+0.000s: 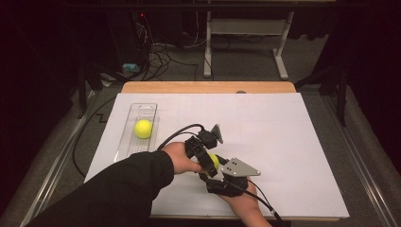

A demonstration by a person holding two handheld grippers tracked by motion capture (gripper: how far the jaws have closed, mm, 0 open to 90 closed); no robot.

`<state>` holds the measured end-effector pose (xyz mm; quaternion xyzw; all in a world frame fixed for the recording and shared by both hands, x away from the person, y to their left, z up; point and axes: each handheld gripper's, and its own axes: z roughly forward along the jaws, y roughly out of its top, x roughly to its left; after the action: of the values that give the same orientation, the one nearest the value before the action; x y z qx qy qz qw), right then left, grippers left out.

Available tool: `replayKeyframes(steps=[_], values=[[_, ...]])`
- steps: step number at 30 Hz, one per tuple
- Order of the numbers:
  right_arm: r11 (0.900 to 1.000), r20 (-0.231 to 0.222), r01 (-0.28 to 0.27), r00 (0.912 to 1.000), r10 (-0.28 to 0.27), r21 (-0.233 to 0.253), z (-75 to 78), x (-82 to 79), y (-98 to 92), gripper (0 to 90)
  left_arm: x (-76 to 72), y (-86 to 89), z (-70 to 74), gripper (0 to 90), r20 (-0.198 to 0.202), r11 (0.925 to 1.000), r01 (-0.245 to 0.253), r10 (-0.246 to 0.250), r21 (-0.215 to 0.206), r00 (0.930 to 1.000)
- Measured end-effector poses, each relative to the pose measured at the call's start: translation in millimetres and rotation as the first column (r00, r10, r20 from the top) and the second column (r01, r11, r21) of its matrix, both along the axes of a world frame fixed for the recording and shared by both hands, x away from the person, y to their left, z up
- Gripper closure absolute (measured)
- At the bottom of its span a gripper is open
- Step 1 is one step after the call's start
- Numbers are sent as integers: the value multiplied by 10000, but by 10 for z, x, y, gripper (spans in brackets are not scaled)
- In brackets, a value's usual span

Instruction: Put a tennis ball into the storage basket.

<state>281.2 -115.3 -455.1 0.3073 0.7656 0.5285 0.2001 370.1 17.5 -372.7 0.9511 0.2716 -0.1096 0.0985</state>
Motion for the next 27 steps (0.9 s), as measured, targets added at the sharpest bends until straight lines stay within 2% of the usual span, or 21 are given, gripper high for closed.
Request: replayKeyframes(steps=[8,12,15,21,27], values=[[10000,37,0,10000,0,9,-2,3,3,239,0,-5,7,268,34,10000,25,-25,21,10000],[9999,-183,-56,9998,55,-87,-28,23,22,144,-1,-5,20,268,40,10000,26,-26,-16,10000],[9999,-185,-60,9998,58,-90,-33,26,26,118,3,5,24,268,88,10000,4,-4,-33,10000],[10000,-182,24,9998,-26,-79,-39,39,25,6,10,31,35,268,181,9999,-100,101,-17,9998],[9999,-38,61,10000,-61,-100,-36,30,26,0,12,43,44,268,237,9999,-113,110,96,9997]])
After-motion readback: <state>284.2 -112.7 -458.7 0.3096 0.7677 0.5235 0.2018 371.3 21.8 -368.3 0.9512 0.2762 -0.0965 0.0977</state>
